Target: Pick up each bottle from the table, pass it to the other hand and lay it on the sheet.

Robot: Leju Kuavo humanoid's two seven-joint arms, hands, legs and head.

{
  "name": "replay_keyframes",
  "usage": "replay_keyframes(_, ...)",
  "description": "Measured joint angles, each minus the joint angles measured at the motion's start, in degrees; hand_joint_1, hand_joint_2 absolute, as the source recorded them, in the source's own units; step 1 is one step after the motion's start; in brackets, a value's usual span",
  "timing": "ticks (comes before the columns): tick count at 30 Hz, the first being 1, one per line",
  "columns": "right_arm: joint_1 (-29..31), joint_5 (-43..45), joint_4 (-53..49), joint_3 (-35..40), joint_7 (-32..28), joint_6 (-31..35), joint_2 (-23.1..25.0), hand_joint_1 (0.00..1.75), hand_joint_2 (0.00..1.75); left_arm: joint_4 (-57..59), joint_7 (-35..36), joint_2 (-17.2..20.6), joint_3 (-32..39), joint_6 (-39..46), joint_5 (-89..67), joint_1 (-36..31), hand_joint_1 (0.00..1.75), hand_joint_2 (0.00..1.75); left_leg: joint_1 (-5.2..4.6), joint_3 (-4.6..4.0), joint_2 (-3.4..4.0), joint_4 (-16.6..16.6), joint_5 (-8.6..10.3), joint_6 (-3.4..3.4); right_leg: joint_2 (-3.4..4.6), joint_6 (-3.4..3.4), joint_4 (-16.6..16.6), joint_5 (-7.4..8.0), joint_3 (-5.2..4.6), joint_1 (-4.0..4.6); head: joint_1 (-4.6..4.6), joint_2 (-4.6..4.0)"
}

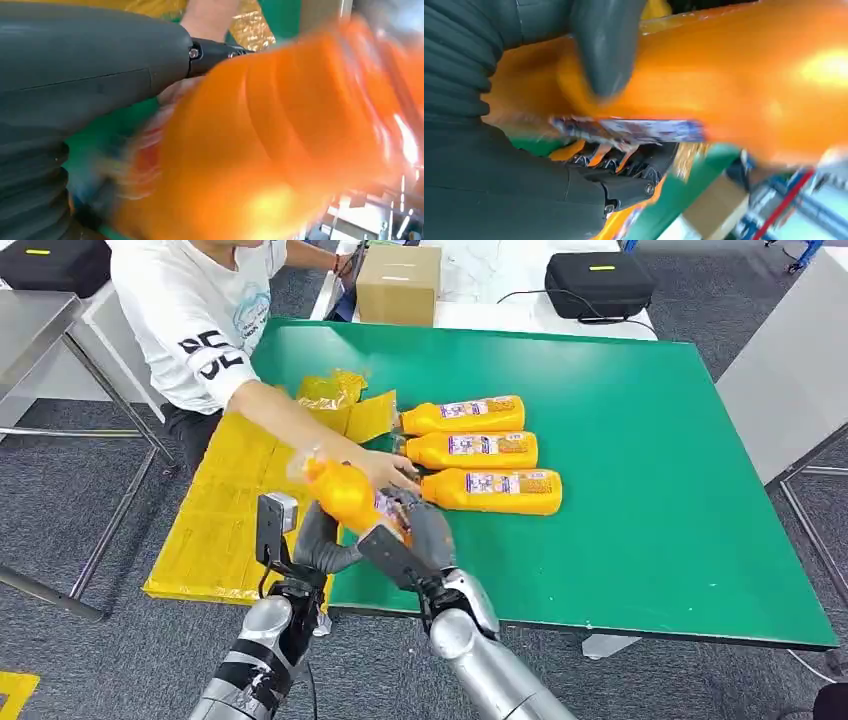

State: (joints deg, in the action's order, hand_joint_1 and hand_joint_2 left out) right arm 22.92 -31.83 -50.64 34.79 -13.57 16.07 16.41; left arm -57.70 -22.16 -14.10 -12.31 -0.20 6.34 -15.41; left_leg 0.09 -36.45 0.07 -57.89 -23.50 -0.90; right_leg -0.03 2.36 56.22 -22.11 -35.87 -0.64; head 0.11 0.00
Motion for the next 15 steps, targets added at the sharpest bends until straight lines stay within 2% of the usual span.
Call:
replay_keyframes(4, -0.2, 0.1, 0.9, 1.3, 0.0, -0.3, 0.4, 1.75, 1.75, -0.2, 0.0, 0.0, 0.0, 0.0, 0.2, 0.0, 0.0, 1.75, 0.0, -0.03, -0.03, 0.0, 0.0, 0.0, -0.02, -0.01, 0.0, -0.01, -0.01, 0.0, 0.0, 0.0)
replay_keyframes(5, -0.2, 0.4, 1.1, 1.5, 0.0, -0.5, 0.4, 1.75, 1.75, -0.2, 0.0, 0.0, 0.0, 0.0, 0.2, 0.0, 1.75, 1.75, 0.0, -0.04, -0.02, 0.0, 0.0, 0.0, -0.02, -0.01, 0.0, -0.01, -0.01, 0.0, 0.0, 0.0)
replay_keyframes(15, 0.2, 2.1, 2.7, 2.7, 0.2, -0.9, 0.5, 1.75, 1.75, -2.0, -1.0, 0.0, 0.3, 0.5, 2.9, 1.4, 1.75, 1.75, -0.01, -0.03, 0.0, 0.0, 0.0, 0.0, -0.01, 0.0, 0.0, 0.0, -0.02, -0.01, 0.0, 0.0)
